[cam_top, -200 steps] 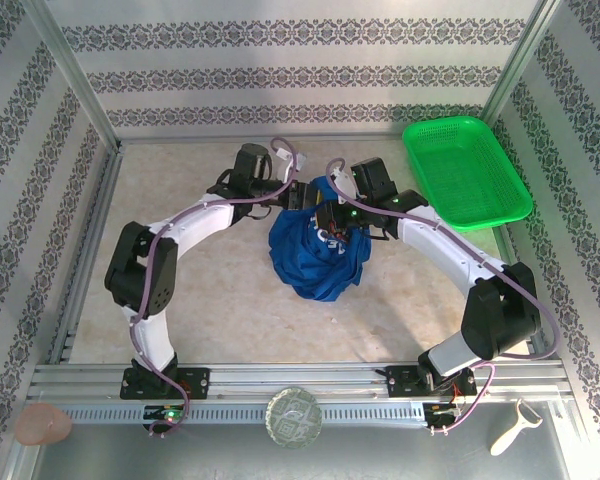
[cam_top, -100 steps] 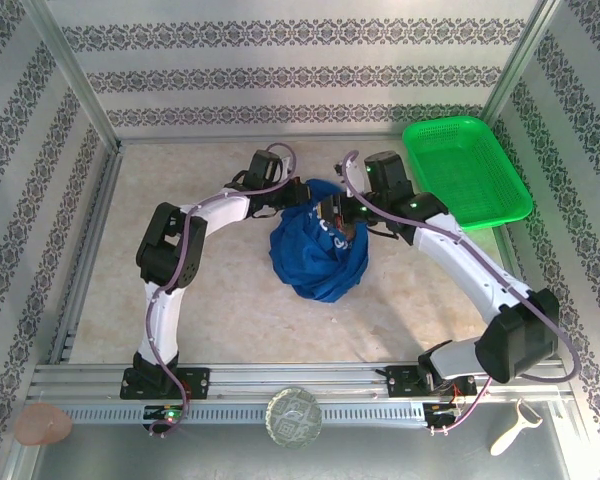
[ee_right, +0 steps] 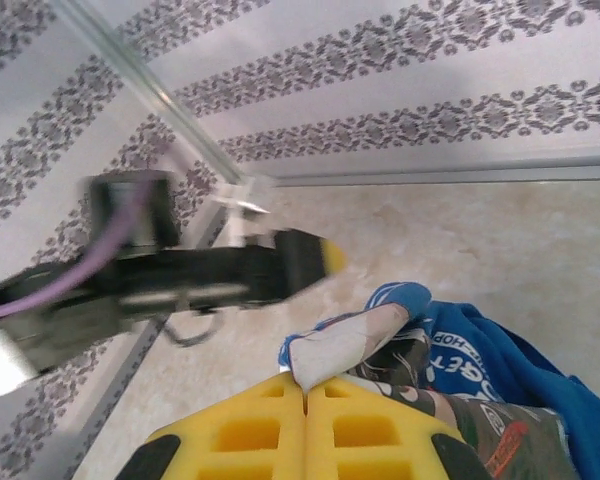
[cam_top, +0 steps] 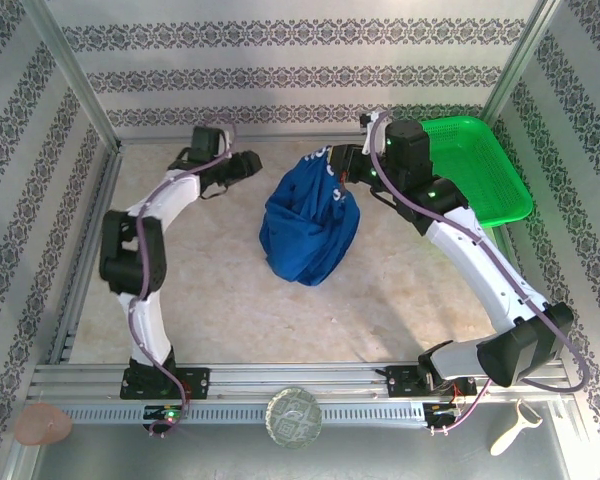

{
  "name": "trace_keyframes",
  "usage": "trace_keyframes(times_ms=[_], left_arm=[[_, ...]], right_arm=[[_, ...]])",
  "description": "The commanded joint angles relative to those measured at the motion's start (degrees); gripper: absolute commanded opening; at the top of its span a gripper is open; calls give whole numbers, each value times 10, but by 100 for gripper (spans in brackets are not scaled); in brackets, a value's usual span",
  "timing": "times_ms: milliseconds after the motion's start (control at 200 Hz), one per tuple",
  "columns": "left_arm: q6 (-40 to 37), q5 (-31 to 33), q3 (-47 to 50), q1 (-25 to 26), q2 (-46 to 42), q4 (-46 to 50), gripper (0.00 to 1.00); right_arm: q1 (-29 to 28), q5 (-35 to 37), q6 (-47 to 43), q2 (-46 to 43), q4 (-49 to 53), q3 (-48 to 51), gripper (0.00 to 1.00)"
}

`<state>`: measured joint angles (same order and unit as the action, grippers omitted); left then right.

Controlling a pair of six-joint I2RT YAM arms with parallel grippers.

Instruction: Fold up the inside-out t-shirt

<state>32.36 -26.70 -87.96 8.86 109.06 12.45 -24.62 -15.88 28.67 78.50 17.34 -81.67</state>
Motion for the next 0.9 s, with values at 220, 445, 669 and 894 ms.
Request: trace_keyframes(times_ms=[220, 445, 669, 894], left_arm=[[42, 81, 196, 202, -230, -162, 65], [12, 162, 169, 289, -146, -200, 65], [14, 233, 152, 268, -86, -209, 42], [20, 115, 121, 188, -128, -217, 0]], right_arm=[[-13, 58, 22, 47, -7, -89, 0], [-21, 64, 18, 42, 18, -133, 0], [-18, 67, 13, 18, 40, -165, 0], [18, 73, 15, -2, 48, -142, 0]])
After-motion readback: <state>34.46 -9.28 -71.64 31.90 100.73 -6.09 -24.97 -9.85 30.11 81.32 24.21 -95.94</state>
